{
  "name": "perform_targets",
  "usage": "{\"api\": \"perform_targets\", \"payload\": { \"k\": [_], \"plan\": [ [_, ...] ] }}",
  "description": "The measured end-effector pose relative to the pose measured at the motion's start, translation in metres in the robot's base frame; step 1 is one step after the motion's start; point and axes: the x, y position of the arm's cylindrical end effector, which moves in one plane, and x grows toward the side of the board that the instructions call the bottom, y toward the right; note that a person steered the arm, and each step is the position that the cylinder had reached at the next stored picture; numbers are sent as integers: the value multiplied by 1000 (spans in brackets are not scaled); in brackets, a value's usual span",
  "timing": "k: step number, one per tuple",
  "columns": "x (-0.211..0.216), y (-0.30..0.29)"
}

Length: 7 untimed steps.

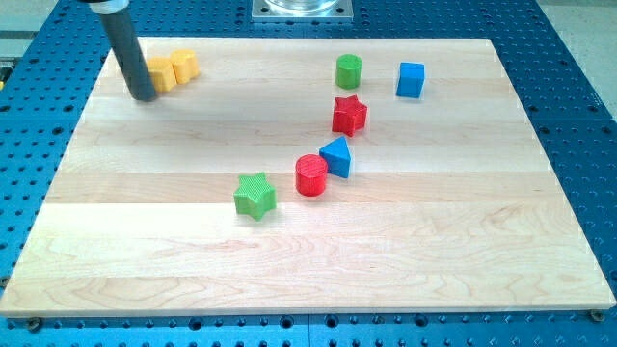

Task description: Place the red circle and the green circle parallel to each other

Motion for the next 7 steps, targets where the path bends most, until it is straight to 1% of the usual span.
{"api": "perform_targets", "payload": {
  "k": [1,2,3,4,5,6,7],
  "plan": [
    [-16,2],
    [-4,39],
    [-6,157],
    [-47,233],
    [-77,269],
    [-55,295],
    [52,173]
  ]
}}
